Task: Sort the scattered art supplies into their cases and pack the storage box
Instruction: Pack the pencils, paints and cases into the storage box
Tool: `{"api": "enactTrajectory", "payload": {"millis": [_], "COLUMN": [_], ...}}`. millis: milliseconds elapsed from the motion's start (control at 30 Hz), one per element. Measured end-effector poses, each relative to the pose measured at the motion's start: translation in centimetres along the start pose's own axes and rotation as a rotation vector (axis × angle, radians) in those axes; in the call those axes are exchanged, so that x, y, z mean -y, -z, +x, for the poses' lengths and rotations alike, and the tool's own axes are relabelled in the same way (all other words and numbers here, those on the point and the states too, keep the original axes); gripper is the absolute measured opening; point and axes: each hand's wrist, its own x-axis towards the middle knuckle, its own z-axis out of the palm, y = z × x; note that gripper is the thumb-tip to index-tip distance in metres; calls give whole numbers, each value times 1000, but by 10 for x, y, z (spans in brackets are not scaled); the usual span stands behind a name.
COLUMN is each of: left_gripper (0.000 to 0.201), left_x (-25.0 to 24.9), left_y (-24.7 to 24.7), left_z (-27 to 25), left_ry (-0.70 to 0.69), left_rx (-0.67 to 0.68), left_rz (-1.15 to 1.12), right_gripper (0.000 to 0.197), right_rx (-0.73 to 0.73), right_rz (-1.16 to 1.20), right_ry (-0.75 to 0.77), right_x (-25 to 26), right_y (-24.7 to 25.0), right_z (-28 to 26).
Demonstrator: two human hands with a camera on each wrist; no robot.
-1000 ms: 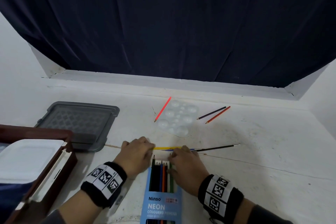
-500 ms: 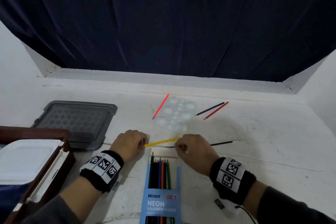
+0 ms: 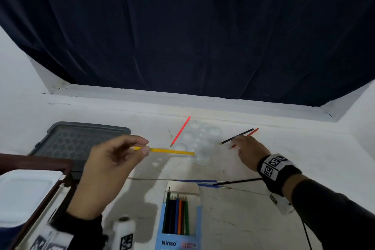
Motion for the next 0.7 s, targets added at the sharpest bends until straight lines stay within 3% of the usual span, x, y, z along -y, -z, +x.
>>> {"api": "enactTrajectory", "payload": {"millis": [167,333,433,500,600,700], "left_gripper": [23,67,69,72,72,49], "left_x": [-2,12,15,18,18,15], "left_y": [1,4,-3,-8,-15,-21], "left_z": [-15,-23,-27,-28,-24,-17], "left_ry": [121,155,210,244,274,279], "left_rx": [-133,-157,-144,-108,-57,3], "left_rz": [-381,-434,-500,-500,-492,-458], "right_gripper": [37,27,30,36,28,13], "right_rx": [89,55,11,-100,-364,-579], "right_rz": [-180,-221,-222,-205,-96,161], "right_ry": [7,57,134,200,292,318], "right_x": [-3,9,15,22,41,68], "right_y": [-9,-10,-8,-4,9,29], "right_z": [13,15,9,3,-12,-37]}}
